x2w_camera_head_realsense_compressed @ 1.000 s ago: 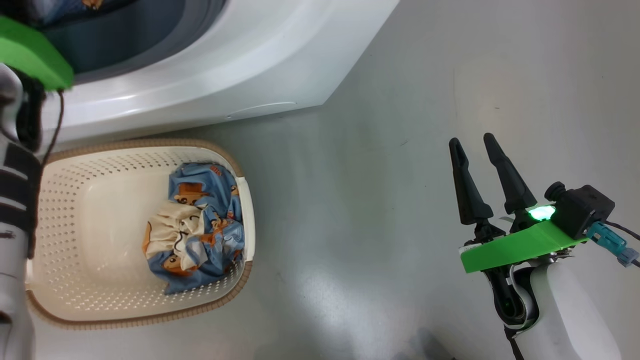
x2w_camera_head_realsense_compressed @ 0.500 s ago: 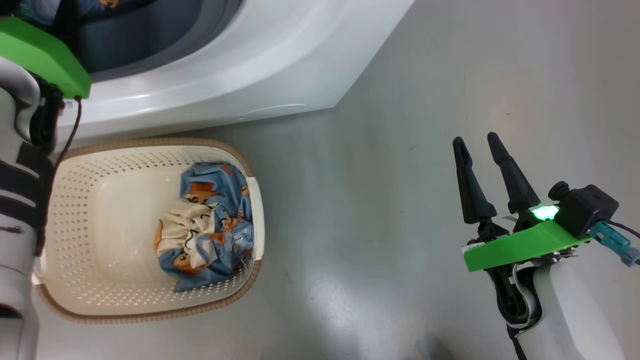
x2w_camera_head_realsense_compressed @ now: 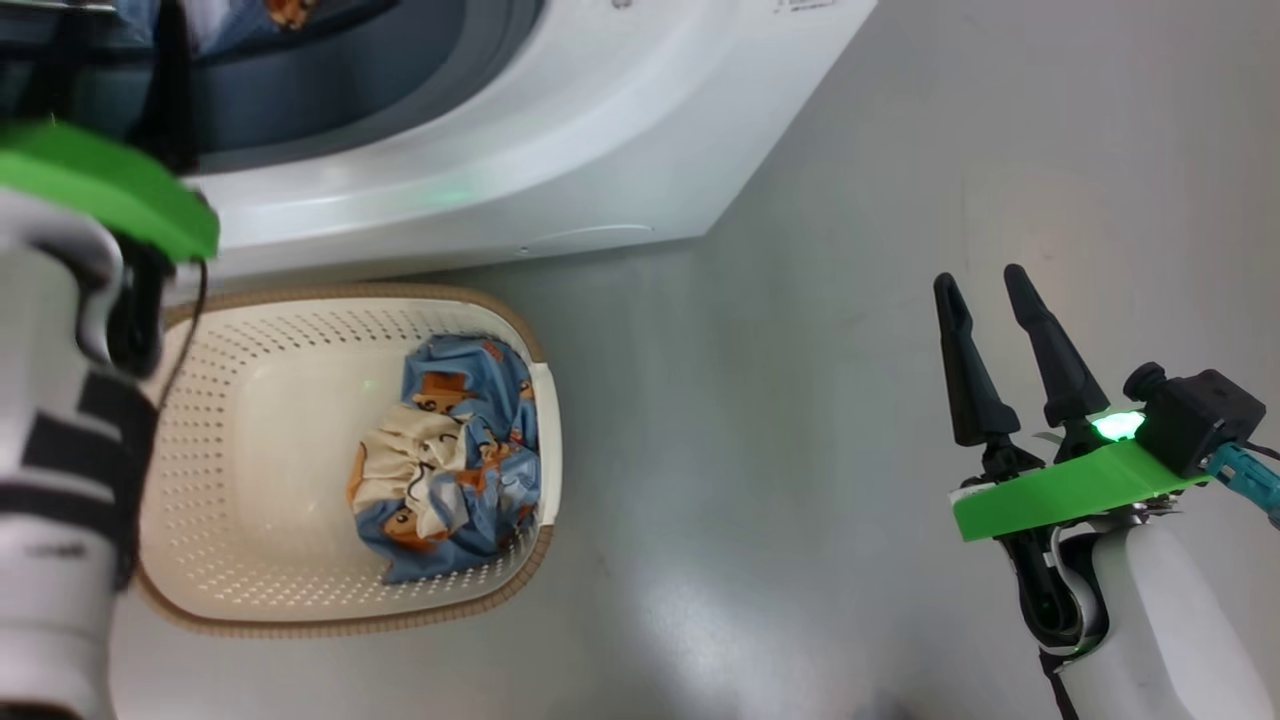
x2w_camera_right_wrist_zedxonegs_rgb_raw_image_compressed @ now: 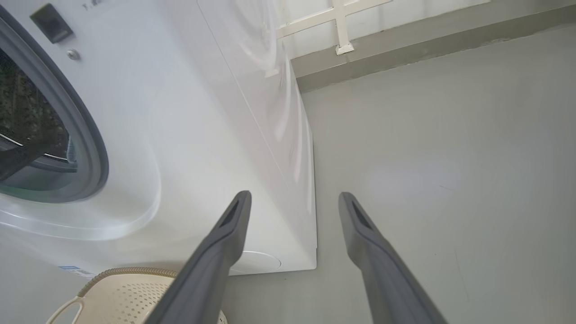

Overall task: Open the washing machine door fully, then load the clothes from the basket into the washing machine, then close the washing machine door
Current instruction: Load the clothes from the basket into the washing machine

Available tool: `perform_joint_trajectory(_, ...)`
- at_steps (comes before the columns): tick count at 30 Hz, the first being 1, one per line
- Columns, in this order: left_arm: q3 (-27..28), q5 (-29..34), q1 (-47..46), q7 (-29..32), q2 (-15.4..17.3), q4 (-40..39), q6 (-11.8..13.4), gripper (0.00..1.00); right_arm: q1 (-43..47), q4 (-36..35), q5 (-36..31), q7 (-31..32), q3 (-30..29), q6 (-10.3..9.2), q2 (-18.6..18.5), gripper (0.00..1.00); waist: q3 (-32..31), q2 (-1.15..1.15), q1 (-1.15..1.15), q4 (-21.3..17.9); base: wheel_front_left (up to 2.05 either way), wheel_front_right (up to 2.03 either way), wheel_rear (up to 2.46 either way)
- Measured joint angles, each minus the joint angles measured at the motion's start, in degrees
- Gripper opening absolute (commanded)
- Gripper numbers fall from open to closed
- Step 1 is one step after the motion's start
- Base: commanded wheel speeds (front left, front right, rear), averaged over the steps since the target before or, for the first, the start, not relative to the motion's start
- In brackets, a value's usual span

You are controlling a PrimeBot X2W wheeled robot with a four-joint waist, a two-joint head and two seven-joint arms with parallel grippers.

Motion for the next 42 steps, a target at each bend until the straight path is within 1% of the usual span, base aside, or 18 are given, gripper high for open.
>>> perform_joint_trajectory(2,1.74,0.41,3.37,0.00,-0.05,-2.67,0.01,1.00,0.20,0.08,-0.01,0.00,-0.02,0.00,-0.47,1.00,-0.65,0.00,0.00,0.31,0.00,0.00,0.00)
perform_joint_trajectory(4,4.89,2.27,8.59,0.01,-0.59,-7.28,0.01,1.00,0.73,0.26,-0.01,0.00,-0.07,0.00,-1.13,1.00,-1.90,0.00,0.00,0.72,0.00,0.00,0.00)
perform_joint_trajectory(11,12.06,7.53,20.62,0.00,-3.63,-18.80,0.01,1.00,3.17,1.13,-0.01,0.00,-0.03,0.00,-2.53,1.00,-5.80,0.00,0.00,1.60,0.00,0.00,0.00)
perform_joint_trajectory(16,14.17,9.79,29.45,0.00,-5.24,-23.58,0.01,1.00,5.69,1.96,-0.01,0.00,0.16,0.00,-3.00,1.00,-9.32,0.00,0.00,2.21,0.00,0.00,0.00)
perform_joint_trajectory(26,17.16,11.24,43.46,0.00,-6.27,-30.64,0.01,1.00,10.87,2.69,0.07,0.00,0.18,0.00,-4.54,1.00,-16.69,0.00,0.00,3.20,0.00,0.00,0.00)
perform_joint_trajectory(35,19.13,11.76,54.14,0.01,-7.53,-36.41,0.01,1.00,15.73,2.69,0.09,0.00,-0.70,0.00,-5.50,1.00,-22.23,0.00,0.00,3.62,0.00,0.00,0.00)
perform_joint_trajectory(42,21.00,12.35,60.95,0.00,-8.25,-40.70,0.01,1.00,19.24,2.40,0.09,0.01,-2.10,0.00,-5.66,1.00,-25.15,0.00,0.00,3.53,0.00,0.00,0.00)
